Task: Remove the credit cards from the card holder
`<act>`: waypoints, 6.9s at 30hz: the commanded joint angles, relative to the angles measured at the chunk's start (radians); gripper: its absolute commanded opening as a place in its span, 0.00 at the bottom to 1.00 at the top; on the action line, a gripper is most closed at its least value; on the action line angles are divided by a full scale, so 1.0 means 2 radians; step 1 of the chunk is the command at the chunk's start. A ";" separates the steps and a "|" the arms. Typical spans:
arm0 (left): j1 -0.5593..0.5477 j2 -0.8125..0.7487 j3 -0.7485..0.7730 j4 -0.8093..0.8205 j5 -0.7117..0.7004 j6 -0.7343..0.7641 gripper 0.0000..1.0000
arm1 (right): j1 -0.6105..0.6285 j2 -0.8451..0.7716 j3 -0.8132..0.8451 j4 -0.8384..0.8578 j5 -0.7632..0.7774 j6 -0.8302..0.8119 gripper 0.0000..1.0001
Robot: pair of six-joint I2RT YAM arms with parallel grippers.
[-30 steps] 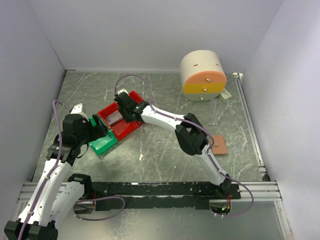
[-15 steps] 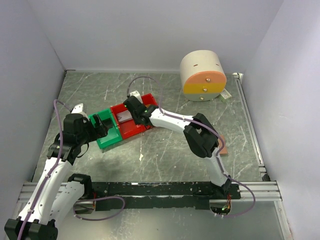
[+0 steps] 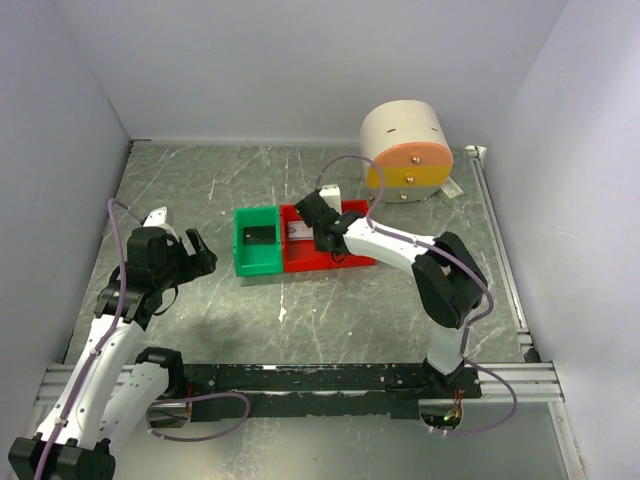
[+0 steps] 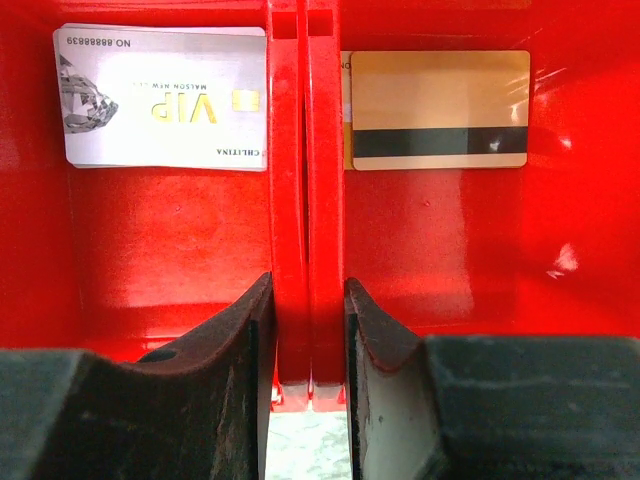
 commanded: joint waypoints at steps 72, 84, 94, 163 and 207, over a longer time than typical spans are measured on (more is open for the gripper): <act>-0.021 -0.005 0.017 -0.009 -0.011 -0.009 0.95 | -0.484 -0.280 -0.333 0.008 -0.169 0.042 0.88; -0.022 -0.004 0.017 -0.006 -0.003 -0.007 0.95 | -0.482 -0.369 -0.425 0.023 -0.314 0.056 0.65; -0.024 0.006 0.015 -0.001 0.002 -0.002 0.95 | -0.330 -0.423 -0.476 0.015 -0.320 0.113 0.60; -0.039 0.043 0.021 -0.010 0.009 -0.009 0.95 | -0.236 -0.426 -0.466 0.160 -0.517 0.063 0.09; -0.043 0.039 0.017 0.046 0.120 0.048 0.95 | -0.066 -0.287 -0.423 0.212 -0.361 0.074 0.61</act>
